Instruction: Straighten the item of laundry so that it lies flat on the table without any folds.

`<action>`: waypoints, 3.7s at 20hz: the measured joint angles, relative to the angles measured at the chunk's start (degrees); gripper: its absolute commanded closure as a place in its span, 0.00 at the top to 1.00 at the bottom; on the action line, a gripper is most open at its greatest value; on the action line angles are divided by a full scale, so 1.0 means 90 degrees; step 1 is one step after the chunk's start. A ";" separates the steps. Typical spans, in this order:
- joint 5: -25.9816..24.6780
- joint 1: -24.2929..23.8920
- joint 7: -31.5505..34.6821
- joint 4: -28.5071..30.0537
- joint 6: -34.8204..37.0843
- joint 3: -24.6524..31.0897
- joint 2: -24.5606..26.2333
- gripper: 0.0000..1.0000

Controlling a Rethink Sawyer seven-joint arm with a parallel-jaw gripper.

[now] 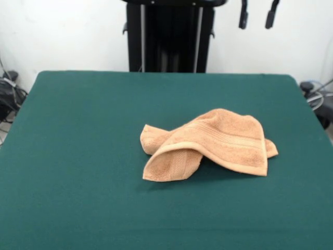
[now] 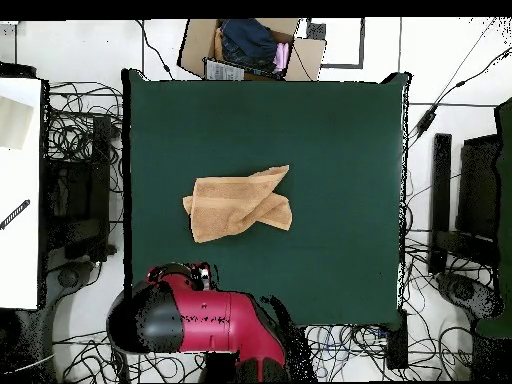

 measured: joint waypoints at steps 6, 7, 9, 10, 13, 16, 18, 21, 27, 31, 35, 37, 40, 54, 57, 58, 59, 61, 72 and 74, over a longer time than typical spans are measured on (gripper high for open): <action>0.0033 0.0001 0.0000 0.0000 0.0000 0.0001 -0.0007 1.00; 0.0038 0.0001 0.0000 0.0000 0.0000 0.0000 -0.0008 1.00; 0.0043 0.0007 0.0000 -0.0001 0.0000 -0.0001 -0.0012 1.00; 0.0043 0.0029 0.0001 -0.0012 0.0000 -0.0001 -0.0017 1.00; 0.0043 0.0125 0.0004 -0.0070 0.0001 -0.0002 -0.0032 1.00; 0.0043 0.0207 0.0004 -0.0144 0.0001 -0.0001 -0.0036 1.00; 0.0052 0.0224 0.0004 -0.0231 0.0005 -0.0002 -0.0029 1.00; 0.0062 0.0220 0.0004 -0.0464 0.0056 -0.0002 0.0064 1.00; 0.0116 0.0220 0.0004 -0.1121 0.0177 -0.0001 0.0518 1.00; 0.0184 0.0207 0.0004 -0.1597 0.0286 0.0002 0.0882 1.00; 0.0235 0.0167 0.0004 -0.1896 0.0388 0.0001 0.1128 1.00; 0.0271 0.0127 0.0004 -0.2148 0.0455 0.0002 0.1338 1.00; 0.0292 0.0091 0.0004 -0.2389 0.0502 0.0002 0.1541 1.00; 0.0322 -0.0616 0.0004 -0.2345 0.0631 0.0057 0.1249 1.00; 0.0323 -0.1070 0.0004 -0.2249 0.0675 0.0073 0.1045 1.00; 0.0324 -0.1224 0.0004 -0.2222 0.0695 0.0074 0.0980 1.00; 0.0323 -0.1329 0.0004 -0.2199 0.0711 0.0077 0.0936 1.00; 0.0323 -0.1582 0.0004 -0.2141 0.0753 0.0085 0.0825 1.00; -0.0059 -0.3019 -0.0032 -0.2063 0.0942 0.0441 0.0431 1.00; -0.0141 -0.3188 -0.0039 -0.2057 0.0941 0.0554 0.0427 1.00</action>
